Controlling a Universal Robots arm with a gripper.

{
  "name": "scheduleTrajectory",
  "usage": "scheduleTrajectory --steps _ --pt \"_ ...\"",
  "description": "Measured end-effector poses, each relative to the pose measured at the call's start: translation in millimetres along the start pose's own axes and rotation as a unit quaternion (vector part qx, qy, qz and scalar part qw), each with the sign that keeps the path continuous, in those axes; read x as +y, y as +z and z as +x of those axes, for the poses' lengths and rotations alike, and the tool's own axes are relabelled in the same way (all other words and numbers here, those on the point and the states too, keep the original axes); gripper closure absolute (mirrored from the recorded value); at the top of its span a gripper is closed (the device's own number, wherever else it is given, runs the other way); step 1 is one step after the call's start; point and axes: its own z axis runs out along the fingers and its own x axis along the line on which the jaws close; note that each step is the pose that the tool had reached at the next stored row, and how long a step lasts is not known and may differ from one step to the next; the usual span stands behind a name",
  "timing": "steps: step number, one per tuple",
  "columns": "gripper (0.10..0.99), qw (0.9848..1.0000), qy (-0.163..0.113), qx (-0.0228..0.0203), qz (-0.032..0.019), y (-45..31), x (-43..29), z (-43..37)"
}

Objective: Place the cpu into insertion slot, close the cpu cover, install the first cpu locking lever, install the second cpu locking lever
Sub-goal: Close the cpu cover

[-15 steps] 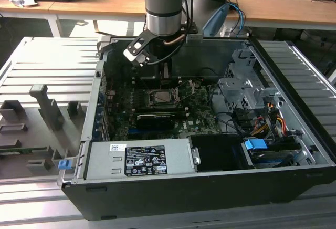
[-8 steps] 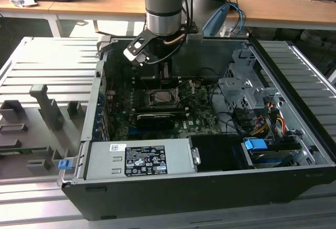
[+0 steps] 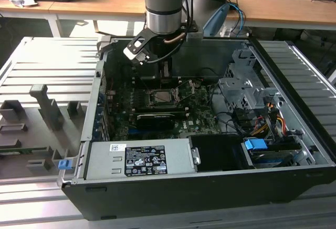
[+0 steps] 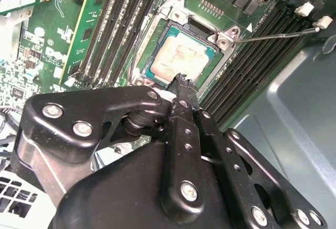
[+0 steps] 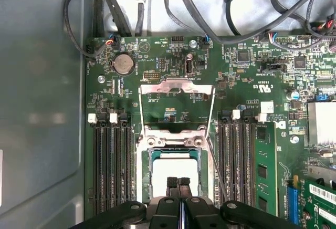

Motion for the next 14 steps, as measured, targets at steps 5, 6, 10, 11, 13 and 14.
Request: scheduleTrajectory --steps 5,6,10,11,13,14 --pt "0.98 1.0 0.0 -0.0008 0.0 -2.7 0.2 0.2" --pt "0.98 1.0 0.0 -0.0008 0.0 -3.3 0.2 0.2" --pt "0.98 1.0 0.0 -0.0008 0.0 -6.0 0.5 0.3" --pt "0.98 1.0 0.0 -0.001 0.0 -6.8 0.5 0.2" --pt "0.98 1.0 0.0 -0.0011 0.0 -8.3 0.6 0.3" --pt "0.98 1.0 0.0 -0.0011 0.0 -8.8 0.7 0.4"
